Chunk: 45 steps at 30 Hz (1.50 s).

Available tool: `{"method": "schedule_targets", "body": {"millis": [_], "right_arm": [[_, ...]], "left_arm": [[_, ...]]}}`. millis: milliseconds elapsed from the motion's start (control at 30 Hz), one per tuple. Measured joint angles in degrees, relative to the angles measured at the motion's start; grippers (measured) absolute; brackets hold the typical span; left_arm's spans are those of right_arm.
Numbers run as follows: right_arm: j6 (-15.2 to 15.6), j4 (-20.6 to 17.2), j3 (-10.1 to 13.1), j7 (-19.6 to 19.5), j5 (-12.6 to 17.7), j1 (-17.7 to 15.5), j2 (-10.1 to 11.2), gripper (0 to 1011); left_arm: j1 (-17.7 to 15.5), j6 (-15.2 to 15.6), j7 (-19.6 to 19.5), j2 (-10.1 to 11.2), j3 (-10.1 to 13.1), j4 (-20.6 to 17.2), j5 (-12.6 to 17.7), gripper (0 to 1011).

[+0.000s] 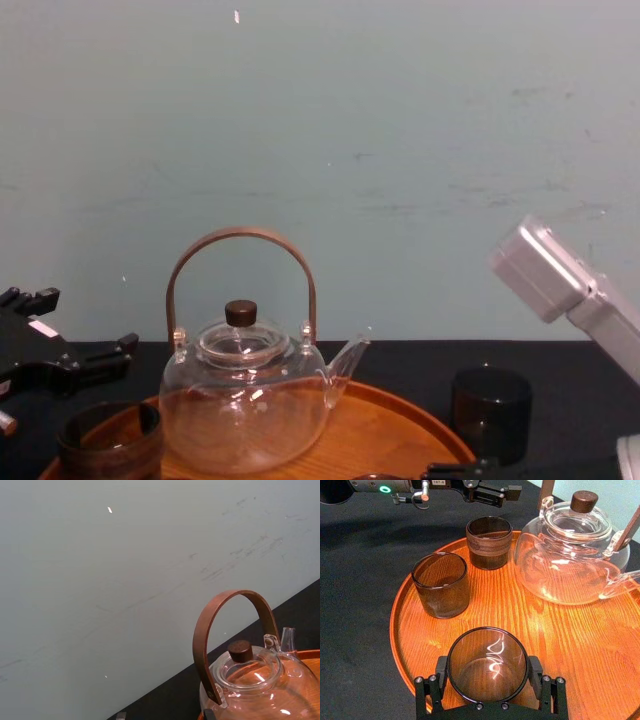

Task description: Pick up the glass from the table and place it on the tray.

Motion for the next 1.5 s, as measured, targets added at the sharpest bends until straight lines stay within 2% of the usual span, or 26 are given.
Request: {"method": "schedule_targets", "body": {"millis": [300,433,667,900,1000,1067,1233,1333,1500], "right_arm": [[-0.12,-0.07,0.1,0.12,0.11,0.03,0.02,1002],[-0.59,-0.75,0.64,1.22,0.79,-0.3,0.86,1002],[-1.38,-2.78,1.45,2.91,2.08,-1.36,3.32,1003],[-2.31,-5.8,2.81,3.5,3.4,-3.3,6.89,1002],[-2.67,-7.22,3.7,3.43,4.11,-4.47,8.58,1002],[-3.17,-8.75,5.12,2.77,5.14,-6.03,10.37,1002],[-3.96,-10.85,7.85,0.92,6.97,-8.76,12.77,1002],[-4.48,-11.95,10.02,-0.73,8.29,-10.57,13.85,1002],[-4.79,-12.88,12.99,-3.92,9.74,-12.89,14.42,1002]], "left_arm": [[0.0,0.0,0.0,0.0,0.0,0.0,0.0,1001],[0.0,0.0,0.0,0.0,0.0,0.0,0.0,1001],[0.0,0.0,0.0,0.0,0.0,0.0,0.0,1001],[0.0,0.0,0.0,0.0,0.0,0.0,0.0,1001],[0.0,0.0,0.0,0.0,0.0,0.0,0.0,1001],[0.0,0.0,0.0,0.0,0.0,0.0,0.0,1001],[0.0,0.0,0.0,0.0,0.0,0.0,0.0,1002],[0.0,0.0,0.0,0.0,0.0,0.0,0.0,1001],[0.0,0.0,0.0,0.0,0.0,0.0,0.0,1001]]}}
